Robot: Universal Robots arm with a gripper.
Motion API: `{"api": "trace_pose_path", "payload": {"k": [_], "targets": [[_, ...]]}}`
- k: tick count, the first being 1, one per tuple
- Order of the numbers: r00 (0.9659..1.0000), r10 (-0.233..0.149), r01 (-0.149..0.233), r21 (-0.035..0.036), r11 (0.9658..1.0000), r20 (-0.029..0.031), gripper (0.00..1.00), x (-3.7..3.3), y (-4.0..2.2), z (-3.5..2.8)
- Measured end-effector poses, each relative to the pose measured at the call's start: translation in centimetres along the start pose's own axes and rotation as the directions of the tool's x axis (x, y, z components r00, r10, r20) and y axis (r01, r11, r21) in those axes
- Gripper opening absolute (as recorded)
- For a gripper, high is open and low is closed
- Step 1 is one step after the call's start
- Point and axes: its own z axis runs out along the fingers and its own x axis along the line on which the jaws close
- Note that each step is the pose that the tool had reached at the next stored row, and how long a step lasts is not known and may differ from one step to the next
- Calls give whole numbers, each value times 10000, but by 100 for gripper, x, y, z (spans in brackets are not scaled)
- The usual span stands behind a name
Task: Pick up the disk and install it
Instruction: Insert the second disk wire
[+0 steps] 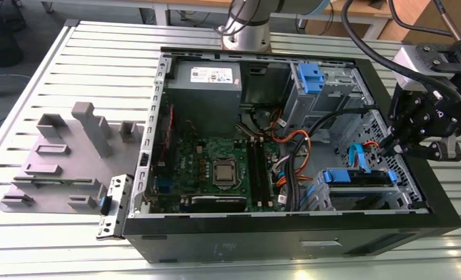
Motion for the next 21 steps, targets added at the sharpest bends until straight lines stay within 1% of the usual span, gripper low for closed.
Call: {"api": "trace_pose_path", "payload": {"k": [6,7,10,21], "targets": [[10000,-1,1,2,10000,-6,17,-1,6,1],[10000,-2,2,11,10000,-7,17,2,27,0],[10000,-2,2,19,10000,-6,17,8,62,2],[10000,-6,6,83,10000,-6,17,27,160,0]]}}
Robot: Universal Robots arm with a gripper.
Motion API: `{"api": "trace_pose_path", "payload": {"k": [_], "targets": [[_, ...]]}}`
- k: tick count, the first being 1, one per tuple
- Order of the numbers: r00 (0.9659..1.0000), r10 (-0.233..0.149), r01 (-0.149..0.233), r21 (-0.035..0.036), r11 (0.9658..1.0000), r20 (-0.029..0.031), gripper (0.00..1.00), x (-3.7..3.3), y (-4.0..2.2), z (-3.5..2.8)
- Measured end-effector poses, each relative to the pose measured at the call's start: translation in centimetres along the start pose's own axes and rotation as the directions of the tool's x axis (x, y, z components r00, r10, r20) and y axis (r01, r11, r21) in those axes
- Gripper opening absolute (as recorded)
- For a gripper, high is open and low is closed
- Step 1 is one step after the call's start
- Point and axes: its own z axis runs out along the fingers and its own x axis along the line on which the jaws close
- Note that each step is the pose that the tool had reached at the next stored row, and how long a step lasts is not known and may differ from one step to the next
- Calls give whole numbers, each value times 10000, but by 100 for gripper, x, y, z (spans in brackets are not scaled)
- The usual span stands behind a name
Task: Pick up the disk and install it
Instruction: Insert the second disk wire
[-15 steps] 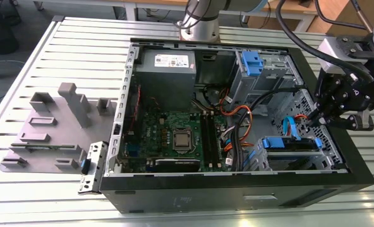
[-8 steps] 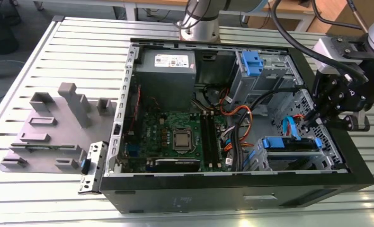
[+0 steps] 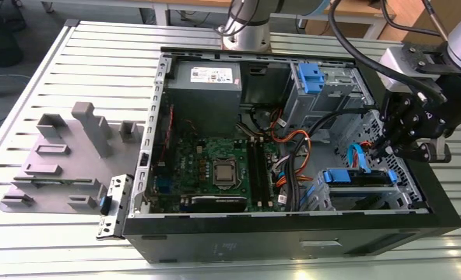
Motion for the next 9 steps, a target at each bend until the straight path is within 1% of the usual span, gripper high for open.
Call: {"api": "trace_pose_path", "payload": {"k": [3,9], "targets": [[10000,-1,1,4,10000,1,17,30,4,-1],[10000,0,0,4,10000,2,17,120,2,-6]]}}
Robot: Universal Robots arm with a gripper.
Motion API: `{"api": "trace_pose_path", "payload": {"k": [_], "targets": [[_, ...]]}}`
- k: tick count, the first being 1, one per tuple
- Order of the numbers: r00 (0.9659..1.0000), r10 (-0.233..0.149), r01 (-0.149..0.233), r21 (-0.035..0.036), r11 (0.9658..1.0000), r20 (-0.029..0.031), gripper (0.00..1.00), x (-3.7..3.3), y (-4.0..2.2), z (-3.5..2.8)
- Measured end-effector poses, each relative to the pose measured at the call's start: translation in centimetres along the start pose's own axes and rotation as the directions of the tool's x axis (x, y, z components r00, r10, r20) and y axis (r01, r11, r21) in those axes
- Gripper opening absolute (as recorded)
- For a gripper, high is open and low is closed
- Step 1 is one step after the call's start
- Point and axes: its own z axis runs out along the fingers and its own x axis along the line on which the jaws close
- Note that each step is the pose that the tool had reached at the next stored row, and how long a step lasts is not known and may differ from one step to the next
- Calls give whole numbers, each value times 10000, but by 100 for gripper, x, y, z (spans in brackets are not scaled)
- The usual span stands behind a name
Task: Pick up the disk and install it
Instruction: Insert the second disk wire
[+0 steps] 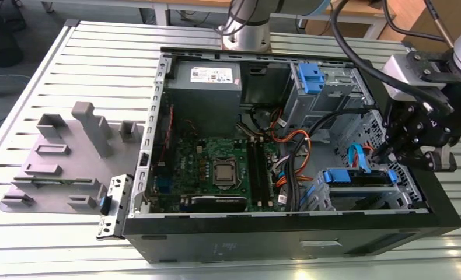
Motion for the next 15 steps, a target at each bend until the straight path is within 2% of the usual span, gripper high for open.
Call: {"api": "trace_pose_path", "payload": {"k": [15], "targets": [[10000,0,0,0,10000,-1,17,169,-5,-10]]}}
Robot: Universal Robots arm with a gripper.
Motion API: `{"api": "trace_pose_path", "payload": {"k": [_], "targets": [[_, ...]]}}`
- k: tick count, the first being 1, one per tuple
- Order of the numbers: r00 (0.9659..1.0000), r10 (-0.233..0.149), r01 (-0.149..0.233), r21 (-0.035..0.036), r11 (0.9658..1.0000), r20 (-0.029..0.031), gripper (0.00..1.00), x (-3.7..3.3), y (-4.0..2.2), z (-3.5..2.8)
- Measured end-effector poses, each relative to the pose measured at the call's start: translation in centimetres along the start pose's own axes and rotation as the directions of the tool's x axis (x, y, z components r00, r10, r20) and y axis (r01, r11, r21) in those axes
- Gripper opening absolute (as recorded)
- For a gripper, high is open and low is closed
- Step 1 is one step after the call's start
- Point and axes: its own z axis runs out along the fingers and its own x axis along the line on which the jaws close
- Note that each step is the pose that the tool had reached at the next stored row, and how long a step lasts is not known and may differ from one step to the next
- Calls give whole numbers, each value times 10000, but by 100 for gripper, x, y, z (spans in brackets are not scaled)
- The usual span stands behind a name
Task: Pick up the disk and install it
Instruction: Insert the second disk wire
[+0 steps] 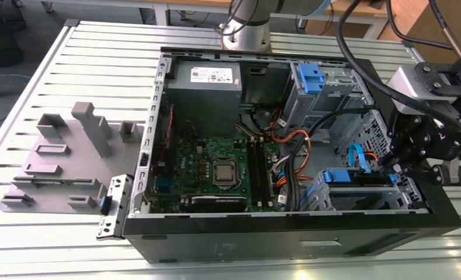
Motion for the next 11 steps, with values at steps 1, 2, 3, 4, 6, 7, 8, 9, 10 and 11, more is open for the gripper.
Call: {"api": "trace_pose_path", "payload": {"k": [1,2,3,4,6,7,8,9,10,11], "targets": [[10000,0,0,0,10000,0,17,5,0,2],[10000,0,0,0,10000,3,17,9,0,8],[10000,0,0,0,10000,3,17,10,0,17],[10000,0,0,0,10000,1,17,11,0,23],[10000,1,-1,0,10000,-4,17,12,-1,26],[10000,1,-1,0,10000,-4,17,12,-1,27],[10000,2,-2,0,10000,0,17,12,-1,33],[10000,1,-1,0,10000,0,17,13,-2,39],[10000,1,-1,0,10000,1,17,13,-2,43],[10000,0,0,0,10000,-1,17,13,-2,42]]}}
